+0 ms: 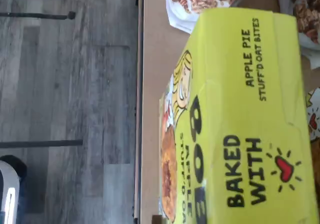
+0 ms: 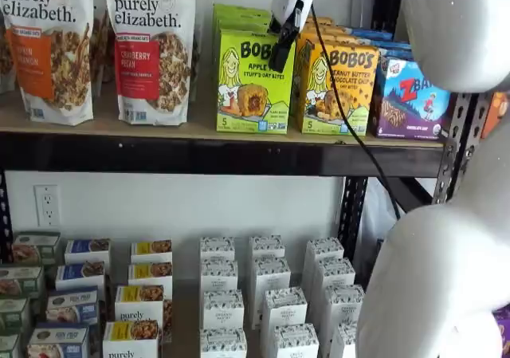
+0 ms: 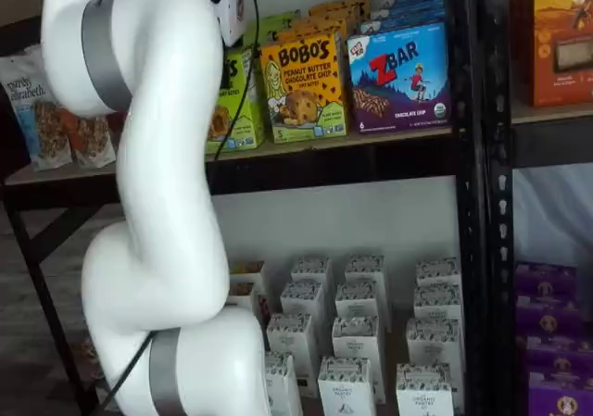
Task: Pick the green box on the top shelf, the fourth from the left
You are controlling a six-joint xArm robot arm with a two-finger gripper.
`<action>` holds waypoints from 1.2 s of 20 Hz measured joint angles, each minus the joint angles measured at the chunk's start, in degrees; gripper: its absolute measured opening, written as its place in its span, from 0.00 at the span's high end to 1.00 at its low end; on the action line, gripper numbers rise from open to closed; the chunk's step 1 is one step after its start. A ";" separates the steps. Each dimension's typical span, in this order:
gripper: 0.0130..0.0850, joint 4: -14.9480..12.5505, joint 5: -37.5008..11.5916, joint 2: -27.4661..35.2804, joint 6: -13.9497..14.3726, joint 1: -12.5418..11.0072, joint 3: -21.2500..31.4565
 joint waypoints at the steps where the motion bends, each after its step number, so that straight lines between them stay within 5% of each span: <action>1: 0.33 0.00 -0.03 -0.03 -0.03 -0.03 0.05; 7: 0.56 0.19 -0.41 -0.25 -0.08 -0.07 0.38; 17: 0.56 0.22 -0.33 -0.22 -0.06 -0.09 0.23; 21: 0.72 0.35 -0.34 -0.33 -0.10 -0.14 0.34; 24: 0.72 0.13 0.42 -0.02 -0.07 -0.14 -0.21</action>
